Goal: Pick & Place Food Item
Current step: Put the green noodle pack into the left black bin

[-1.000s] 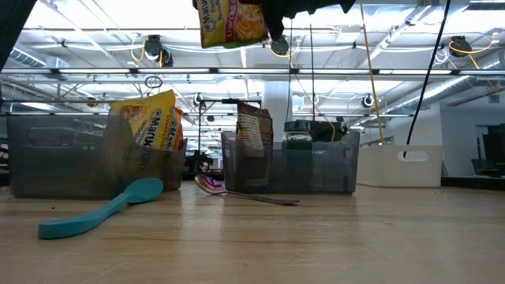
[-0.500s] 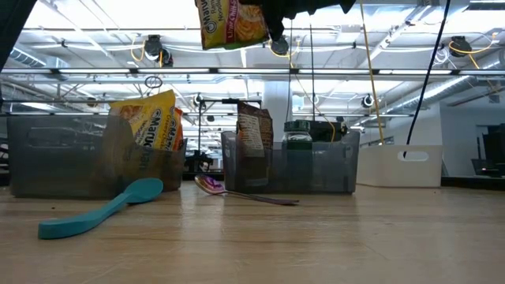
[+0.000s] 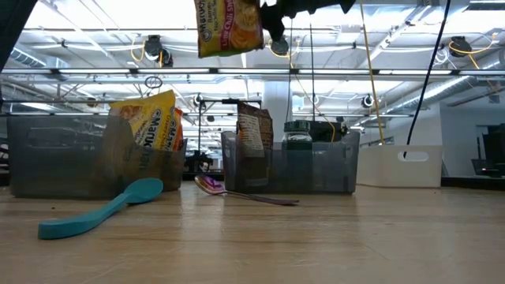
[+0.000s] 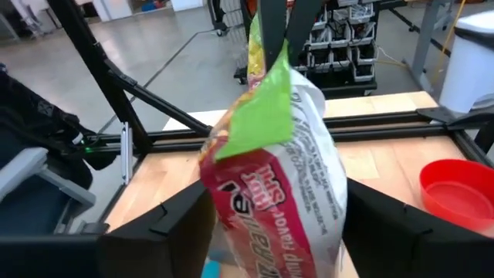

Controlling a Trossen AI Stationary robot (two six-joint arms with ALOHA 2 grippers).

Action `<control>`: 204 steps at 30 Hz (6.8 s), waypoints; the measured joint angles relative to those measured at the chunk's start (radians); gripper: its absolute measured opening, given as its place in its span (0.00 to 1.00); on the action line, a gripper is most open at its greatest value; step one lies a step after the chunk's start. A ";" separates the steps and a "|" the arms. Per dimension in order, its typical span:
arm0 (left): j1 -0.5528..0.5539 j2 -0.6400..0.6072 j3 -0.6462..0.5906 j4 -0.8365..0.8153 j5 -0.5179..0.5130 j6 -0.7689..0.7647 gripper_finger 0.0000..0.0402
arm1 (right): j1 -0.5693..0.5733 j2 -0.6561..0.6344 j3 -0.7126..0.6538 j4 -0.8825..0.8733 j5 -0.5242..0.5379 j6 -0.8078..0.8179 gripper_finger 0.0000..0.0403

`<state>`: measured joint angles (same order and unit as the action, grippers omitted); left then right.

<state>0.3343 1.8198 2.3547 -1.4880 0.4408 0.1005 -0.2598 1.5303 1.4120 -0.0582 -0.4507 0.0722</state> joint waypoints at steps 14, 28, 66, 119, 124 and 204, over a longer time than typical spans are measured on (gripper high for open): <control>0.044 -0.084 0.000 -0.078 -0.052 0.017 0.01 | -0.093 -0.001 0.001 -0.008 -0.115 0.078 0.71; -0.013 -0.200 -0.106 -0.045 -0.190 -0.059 0.00 | -0.085 -0.001 0.000 -0.119 -0.131 0.129 0.70; -0.215 -0.645 -0.884 0.145 -0.074 0.097 0.00 | 0.046 0.000 -0.302 0.536 0.265 0.580 0.69; -0.131 -0.642 -1.312 0.514 0.086 0.264 0.00 | 0.210 0.000 -0.379 0.614 0.528 0.649 0.69; -0.131 -0.642 -1.363 0.524 0.084 0.263 0.00 | 0.209 0.000 -0.379 0.614 0.528 0.649 0.69; -0.068 -0.725 -1.545 0.779 -0.028 0.103 0.00 | 0.187 0.000 -0.378 0.596 0.533 0.673 0.69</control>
<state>0.2665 1.0944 0.8093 -0.7088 0.4132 0.2031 -0.0723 1.5303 1.0336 0.5379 0.0822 0.7448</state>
